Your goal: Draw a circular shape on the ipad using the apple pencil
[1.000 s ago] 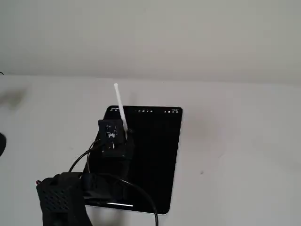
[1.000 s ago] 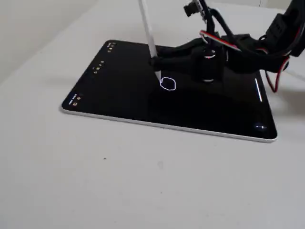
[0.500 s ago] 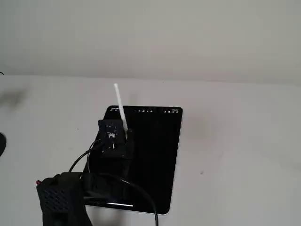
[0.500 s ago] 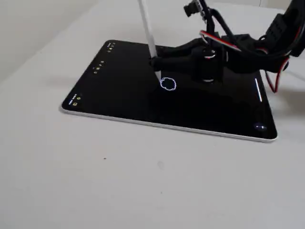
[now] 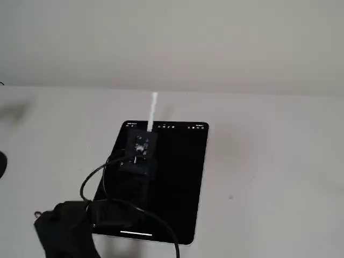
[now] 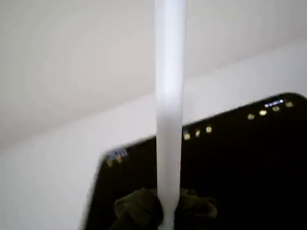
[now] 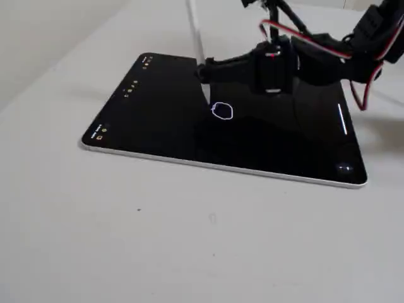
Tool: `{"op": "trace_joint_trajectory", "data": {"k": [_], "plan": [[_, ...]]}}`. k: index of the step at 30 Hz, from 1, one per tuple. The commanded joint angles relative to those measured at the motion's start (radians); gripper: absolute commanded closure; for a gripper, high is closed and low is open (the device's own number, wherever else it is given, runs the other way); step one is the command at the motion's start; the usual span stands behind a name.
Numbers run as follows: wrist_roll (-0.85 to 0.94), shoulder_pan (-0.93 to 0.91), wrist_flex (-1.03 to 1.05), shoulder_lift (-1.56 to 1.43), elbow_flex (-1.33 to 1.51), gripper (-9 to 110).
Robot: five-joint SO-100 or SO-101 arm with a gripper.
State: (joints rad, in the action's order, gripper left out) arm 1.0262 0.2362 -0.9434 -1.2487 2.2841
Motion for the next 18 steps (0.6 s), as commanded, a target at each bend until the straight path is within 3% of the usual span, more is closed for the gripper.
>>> {"op": "trace_joint_trajectory", "data": {"k": [1, 18], "plan": [[-0.199, -0.038, 0.198, -0.236, -0.041, 102], [-0.742, -0.037, 1.085, -0.650, -0.250, 102]]}}
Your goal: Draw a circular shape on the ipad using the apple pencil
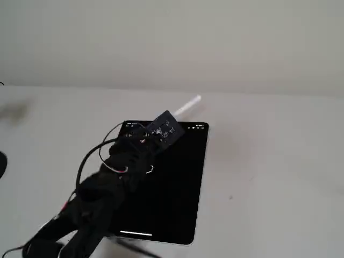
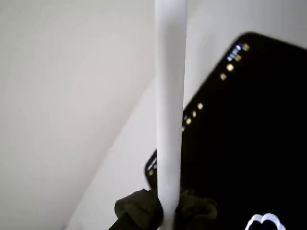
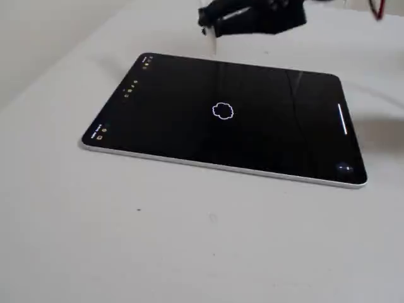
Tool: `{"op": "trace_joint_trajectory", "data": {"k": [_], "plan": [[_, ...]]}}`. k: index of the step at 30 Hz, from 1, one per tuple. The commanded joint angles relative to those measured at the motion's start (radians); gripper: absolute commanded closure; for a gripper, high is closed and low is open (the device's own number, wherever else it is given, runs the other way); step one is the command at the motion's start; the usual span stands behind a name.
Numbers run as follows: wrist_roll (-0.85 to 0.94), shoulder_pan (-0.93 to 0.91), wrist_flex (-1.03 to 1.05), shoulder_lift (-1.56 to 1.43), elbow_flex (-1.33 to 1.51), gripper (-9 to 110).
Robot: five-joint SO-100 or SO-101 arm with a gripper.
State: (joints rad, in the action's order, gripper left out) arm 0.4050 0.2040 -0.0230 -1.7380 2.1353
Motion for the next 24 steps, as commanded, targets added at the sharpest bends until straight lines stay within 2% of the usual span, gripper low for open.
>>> {"op": "trace_joint_trajectory", "data": {"k": [1, 11, 24], "plan": [[-0.155, -0.005, 0.207, -0.195, -0.101, 102], [-0.390, 0.005, 0.637, -0.581, -0.087, 102], [-0.348, -0.025, 0.913, -1.193, 0.262, 102]]}}
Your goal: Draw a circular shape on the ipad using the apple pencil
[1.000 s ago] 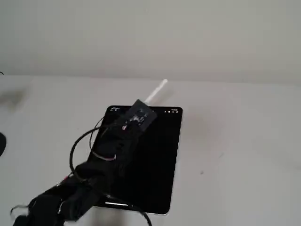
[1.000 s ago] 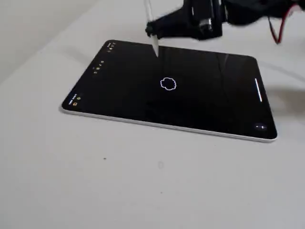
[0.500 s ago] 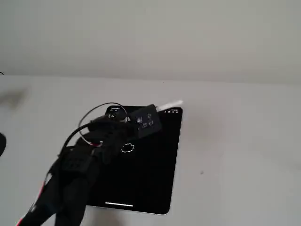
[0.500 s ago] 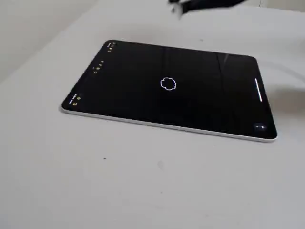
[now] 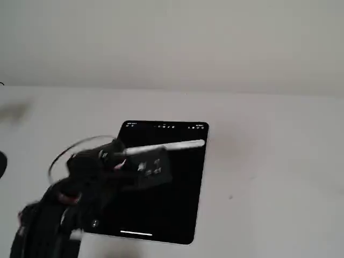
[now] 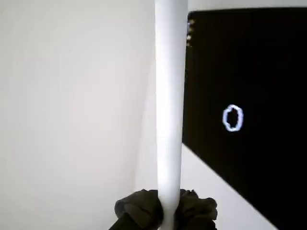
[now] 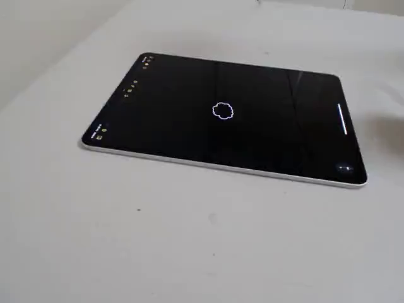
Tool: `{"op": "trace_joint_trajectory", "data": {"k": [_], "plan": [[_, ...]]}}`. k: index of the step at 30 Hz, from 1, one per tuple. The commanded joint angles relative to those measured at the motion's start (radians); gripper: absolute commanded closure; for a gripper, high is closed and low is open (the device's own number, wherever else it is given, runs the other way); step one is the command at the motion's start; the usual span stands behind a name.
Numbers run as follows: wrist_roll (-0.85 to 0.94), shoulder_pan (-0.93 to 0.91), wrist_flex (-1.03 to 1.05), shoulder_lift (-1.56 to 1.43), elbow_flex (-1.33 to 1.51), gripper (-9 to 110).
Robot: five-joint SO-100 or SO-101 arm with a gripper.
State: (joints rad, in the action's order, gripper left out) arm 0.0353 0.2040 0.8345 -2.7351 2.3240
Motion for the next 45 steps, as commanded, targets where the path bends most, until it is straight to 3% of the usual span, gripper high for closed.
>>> {"op": "trace_joint_trajectory", "data": {"k": [1, 10, 27, 45], "plan": [[0.026, -0.031, 0.066, -0.232, 0.107, 102], [0.071, -0.081, 0.169, -0.586, 0.410, 102], [-0.009, -0.120, 0.259, -0.589, 0.704, 101], [-0.008, -0.118, 0.270, -0.589, 0.713, 101]]}}
